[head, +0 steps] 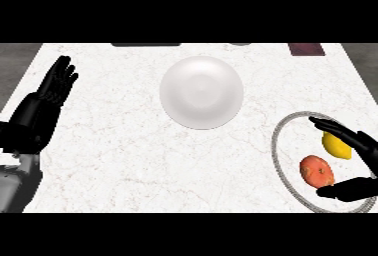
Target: Pick the lemon from the placemat and place it in the plate
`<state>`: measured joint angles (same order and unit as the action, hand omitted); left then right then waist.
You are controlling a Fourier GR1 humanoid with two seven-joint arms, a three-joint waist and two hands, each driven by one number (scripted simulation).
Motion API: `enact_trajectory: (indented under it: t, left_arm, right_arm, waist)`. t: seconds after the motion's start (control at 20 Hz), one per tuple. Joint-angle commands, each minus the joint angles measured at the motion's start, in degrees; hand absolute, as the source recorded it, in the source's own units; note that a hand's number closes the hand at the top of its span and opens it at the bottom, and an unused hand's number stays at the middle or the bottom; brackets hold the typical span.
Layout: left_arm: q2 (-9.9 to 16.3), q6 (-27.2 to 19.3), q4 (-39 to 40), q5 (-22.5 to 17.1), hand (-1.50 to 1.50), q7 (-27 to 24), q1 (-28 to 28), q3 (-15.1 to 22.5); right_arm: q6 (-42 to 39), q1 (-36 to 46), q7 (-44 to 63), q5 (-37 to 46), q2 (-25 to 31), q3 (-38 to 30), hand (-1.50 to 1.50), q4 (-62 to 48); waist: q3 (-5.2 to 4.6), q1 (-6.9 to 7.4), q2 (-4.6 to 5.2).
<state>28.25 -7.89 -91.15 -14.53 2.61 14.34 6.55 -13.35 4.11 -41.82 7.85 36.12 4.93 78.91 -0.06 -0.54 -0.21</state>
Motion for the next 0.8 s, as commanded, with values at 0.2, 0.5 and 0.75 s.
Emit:
enact_trajectory:
  t: [0.2,0.5,0.75]
  left_arm:
    - [-0.67,0.89,0.77,-0.10,0.00,-0.56,-0.08,-0.37]
    - [0.38,1.27,-0.01,-0.33,0.00,2.17,1.26,-1.74]
    - [-1.66,1.25,-1.90,1.51,0.00,2.22,-0.61,-1.11]
  right_arm:
    - [-2.74,3.10,18.80,12.61,16.38,-0.29,-1.50,6.72]
    - [-11.84,1.71,30.28,19.30,20.91,6.36,-1.50,11.88]
    - [-16.97,6.22,38.15,22.85,16.60,8.77,-1.50,11.27]
  waist:
    - [-0.25,-0.13,-0.01]
    - [-0.06,0.30,0.06]
    - [0.04,1.02,0.18]
